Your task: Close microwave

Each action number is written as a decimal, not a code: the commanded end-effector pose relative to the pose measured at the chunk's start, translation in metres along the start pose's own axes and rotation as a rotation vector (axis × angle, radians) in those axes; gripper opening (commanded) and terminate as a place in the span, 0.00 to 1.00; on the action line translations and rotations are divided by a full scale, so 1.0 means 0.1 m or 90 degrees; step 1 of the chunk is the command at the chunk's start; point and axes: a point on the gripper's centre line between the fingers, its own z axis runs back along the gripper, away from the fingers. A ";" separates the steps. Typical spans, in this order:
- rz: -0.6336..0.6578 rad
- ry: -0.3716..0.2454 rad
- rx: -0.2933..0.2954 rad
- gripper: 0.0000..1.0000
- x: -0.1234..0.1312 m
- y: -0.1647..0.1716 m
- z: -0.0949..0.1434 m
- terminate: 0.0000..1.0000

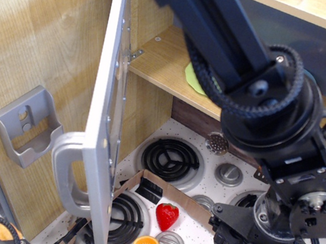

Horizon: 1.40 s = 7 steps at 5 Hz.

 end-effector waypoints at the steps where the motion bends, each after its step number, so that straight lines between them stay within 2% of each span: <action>1: 0.000 0.000 0.000 1.00 0.00 0.00 0.00 0.00; 2: -0.026 0.011 0.029 1.00 0.02 0.06 0.20 0.00; 3: -0.078 -0.028 0.059 1.00 0.04 0.20 0.38 0.00; 4: -0.120 -0.020 0.104 1.00 0.07 0.40 0.64 0.00; 5: -0.175 -0.025 0.130 1.00 0.09 0.60 0.85 0.00; 7: -0.271 -0.005 0.197 1.00 0.07 0.90 1.35 0.00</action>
